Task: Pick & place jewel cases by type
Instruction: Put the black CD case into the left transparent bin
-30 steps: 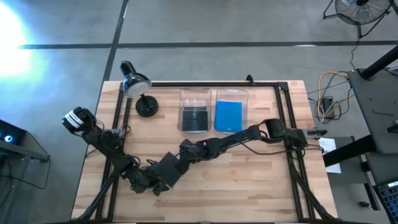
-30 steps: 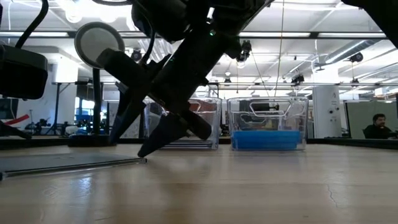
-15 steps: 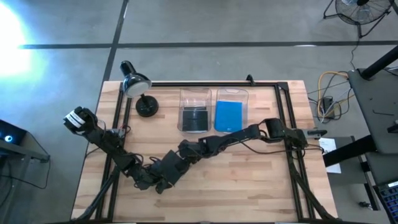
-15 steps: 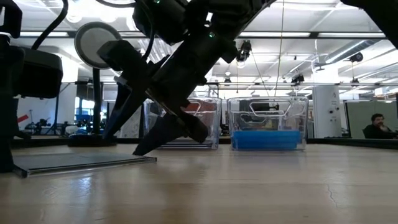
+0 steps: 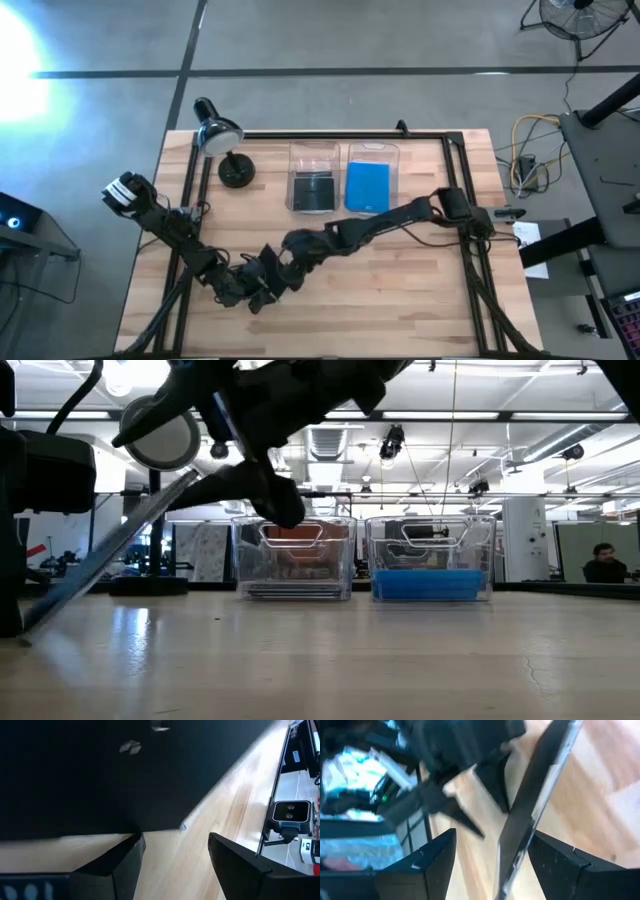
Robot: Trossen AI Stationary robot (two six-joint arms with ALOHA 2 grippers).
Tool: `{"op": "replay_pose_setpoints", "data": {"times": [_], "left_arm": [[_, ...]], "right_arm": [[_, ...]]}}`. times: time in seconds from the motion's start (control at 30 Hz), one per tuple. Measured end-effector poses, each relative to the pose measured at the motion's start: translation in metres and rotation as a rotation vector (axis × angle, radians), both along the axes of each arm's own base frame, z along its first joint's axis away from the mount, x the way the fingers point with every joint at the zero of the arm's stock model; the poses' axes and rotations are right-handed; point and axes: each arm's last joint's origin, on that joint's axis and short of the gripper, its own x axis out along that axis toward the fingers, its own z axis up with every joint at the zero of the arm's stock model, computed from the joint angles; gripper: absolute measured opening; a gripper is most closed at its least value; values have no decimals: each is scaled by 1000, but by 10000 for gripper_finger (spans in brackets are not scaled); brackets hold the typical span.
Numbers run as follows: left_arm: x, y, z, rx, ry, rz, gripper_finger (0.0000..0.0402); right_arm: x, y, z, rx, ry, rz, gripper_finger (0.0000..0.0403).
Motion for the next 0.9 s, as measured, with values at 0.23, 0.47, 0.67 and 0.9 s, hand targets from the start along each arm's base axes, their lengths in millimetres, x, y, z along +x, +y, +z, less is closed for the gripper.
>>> {"op": "replay_pose_setpoints", "data": {"times": [0.23,0.47,0.67,0.9], "left_arm": [[1,1,0,14,-12,18,213],[1,1,0,24,-16,18,213],[1,2,0,42,-32,39,213],[0,1,1,49,-37,37,213]], "right_arm": [[2,12,-16,65,47,-35,233],[3,11,-17,80,53,-47,209],[3,11,-17,107,68,-71,124],[3,6,-18,123,95,-135,24]]}}
